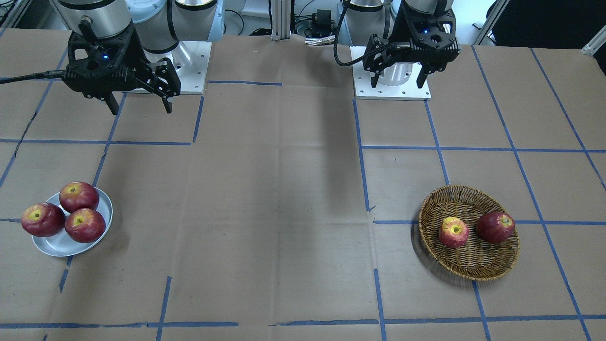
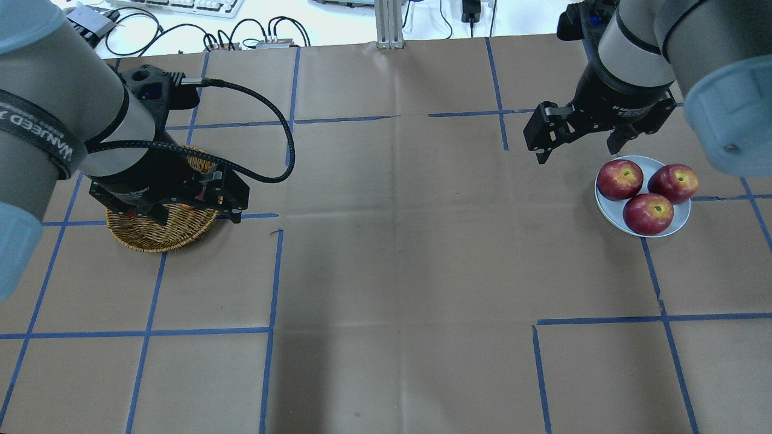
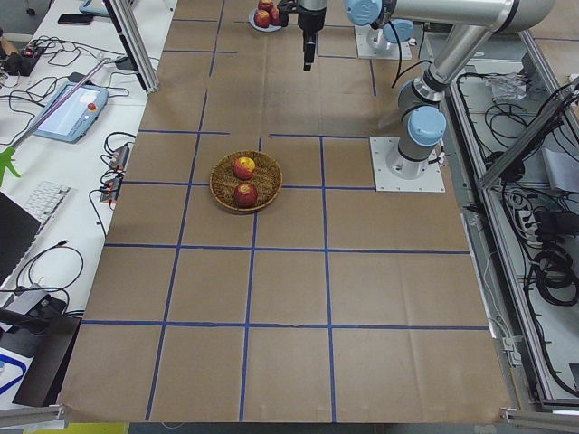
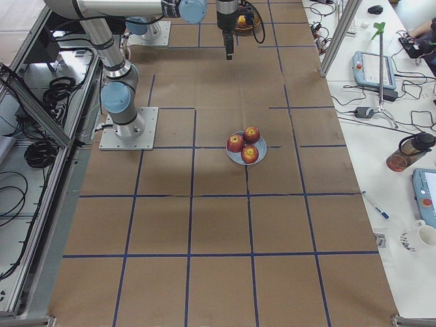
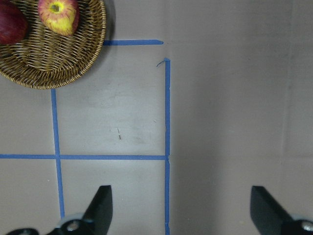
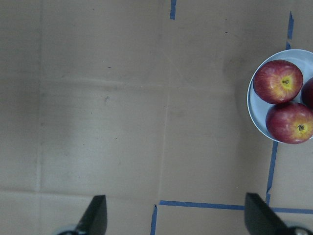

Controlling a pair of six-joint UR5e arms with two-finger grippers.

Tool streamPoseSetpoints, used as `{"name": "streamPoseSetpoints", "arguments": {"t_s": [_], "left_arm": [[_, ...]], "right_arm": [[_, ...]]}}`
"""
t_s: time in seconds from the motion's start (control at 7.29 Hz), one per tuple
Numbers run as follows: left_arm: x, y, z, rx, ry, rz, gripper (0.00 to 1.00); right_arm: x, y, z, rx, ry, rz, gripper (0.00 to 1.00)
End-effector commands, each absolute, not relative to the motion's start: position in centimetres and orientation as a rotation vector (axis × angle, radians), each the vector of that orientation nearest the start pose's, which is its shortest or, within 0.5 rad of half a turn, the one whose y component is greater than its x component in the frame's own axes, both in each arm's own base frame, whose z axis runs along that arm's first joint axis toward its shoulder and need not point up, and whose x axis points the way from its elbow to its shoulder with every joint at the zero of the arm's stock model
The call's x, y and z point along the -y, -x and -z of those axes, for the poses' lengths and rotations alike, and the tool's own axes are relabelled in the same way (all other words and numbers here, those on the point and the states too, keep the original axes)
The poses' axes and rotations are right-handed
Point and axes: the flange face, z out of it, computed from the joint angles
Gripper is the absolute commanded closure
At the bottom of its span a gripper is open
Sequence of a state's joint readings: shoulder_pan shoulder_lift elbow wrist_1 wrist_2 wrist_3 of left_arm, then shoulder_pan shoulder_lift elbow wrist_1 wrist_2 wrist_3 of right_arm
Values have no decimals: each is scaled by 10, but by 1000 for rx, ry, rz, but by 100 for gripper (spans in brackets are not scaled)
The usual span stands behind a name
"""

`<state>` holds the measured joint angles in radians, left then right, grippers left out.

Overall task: Transfer apple from basket to plate
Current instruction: 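Lower the left gripper into the wicker basket over a red-yellow apple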

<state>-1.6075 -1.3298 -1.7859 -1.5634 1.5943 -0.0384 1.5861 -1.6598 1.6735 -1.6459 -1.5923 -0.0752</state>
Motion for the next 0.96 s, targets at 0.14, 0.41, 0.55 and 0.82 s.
{"name": "streamPoseSetpoints", "arguments": {"t_s": [0.14,0.41,0.55,0.82], "left_arm": [[388,145,-489,-3118,3,54,1],[389,144,-492,-3118,3,61,1],[389,144,-492,-3119,3,61,1],[405,146,-490,-3122,4,194,1]], "right_arm": [[458,-138,-487,-3160,142,96,0],[458,-138,-487,-3160,142,96,0],[458,-138,-487,-3160,142,96,0],[458,-138,-487,-3160,142,96,0]]}}
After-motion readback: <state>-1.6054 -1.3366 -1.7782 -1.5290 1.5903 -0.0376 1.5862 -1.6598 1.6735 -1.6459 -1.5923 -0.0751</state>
